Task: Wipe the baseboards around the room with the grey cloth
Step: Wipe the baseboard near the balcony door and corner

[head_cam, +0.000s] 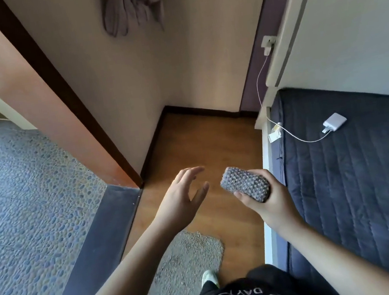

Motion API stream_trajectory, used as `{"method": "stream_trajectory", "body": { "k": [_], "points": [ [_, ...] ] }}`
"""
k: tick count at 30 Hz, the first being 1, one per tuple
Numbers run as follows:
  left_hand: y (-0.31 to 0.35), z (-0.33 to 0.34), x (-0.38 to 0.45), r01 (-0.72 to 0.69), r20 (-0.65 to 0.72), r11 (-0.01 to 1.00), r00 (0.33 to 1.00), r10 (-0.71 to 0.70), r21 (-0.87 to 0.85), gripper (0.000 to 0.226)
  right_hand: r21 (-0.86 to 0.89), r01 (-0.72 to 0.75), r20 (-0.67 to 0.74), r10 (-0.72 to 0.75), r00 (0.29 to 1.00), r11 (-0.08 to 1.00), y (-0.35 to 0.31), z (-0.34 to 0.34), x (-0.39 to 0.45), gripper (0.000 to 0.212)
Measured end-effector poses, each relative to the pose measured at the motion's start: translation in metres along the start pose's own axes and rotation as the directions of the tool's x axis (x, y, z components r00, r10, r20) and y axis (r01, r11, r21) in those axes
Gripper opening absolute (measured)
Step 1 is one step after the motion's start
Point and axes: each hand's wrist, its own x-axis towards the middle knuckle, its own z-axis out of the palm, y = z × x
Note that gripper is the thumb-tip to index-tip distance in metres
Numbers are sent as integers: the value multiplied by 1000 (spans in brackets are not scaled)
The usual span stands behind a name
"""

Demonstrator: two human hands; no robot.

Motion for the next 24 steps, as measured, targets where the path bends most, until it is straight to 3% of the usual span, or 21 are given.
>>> {"method": "stream_trajectory", "body": {
  "k": [9, 24],
  "points": [
    [-9, 24, 108, 54, -22, 998, 998, -54, 14, 41, -55, 74, 17, -74, 997, 996, 31, -23, 116, 49],
    [4, 43, 302, 264, -128, 959, 959, -251, 100, 45, -40, 187, 213, -175, 961, 982, 76, -73, 358, 46]
  ]
}}
